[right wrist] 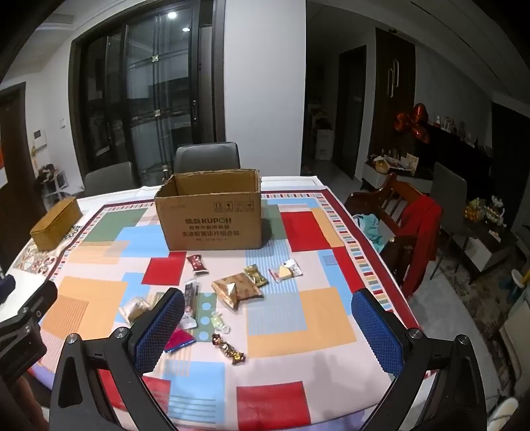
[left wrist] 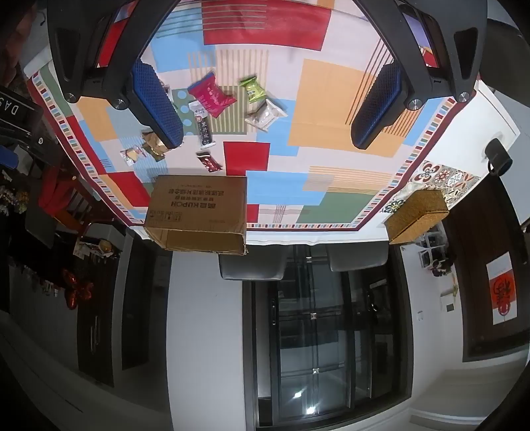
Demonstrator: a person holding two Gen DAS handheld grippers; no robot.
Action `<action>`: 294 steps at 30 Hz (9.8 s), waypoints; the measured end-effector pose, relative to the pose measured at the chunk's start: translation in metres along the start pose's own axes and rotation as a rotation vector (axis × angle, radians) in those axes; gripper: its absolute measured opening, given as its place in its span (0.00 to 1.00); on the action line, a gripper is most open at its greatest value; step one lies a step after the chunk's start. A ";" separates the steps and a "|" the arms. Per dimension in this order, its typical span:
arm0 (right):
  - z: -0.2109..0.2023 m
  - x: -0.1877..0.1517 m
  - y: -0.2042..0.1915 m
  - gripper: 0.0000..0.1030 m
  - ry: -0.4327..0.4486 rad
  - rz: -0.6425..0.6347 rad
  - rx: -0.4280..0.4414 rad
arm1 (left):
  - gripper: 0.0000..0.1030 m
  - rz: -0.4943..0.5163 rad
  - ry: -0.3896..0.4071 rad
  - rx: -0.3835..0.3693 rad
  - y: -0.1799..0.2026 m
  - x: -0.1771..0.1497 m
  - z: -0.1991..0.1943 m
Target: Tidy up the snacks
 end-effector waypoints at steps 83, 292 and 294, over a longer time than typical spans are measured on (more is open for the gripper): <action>-0.009 0.007 0.002 0.99 0.031 -0.013 -0.013 | 1.00 0.002 0.008 -0.008 0.003 0.004 -0.003; 0.184 0.166 -0.047 0.20 0.134 -0.125 0.127 | 0.27 0.150 0.065 -0.182 0.074 0.155 0.225; 0.188 0.172 -0.049 0.20 0.139 -0.123 0.127 | 0.27 0.146 0.068 -0.181 0.075 0.158 0.231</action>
Point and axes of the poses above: each gripper's, at about its wrist camera, not at the fingertips, and z roughly the way its jaws point, y to its right, x to its top, the point moved 2 cm from there along z, roughly the way its jaws point, and after that the axes turned 1 degree about -z, right-handed, at the moved point
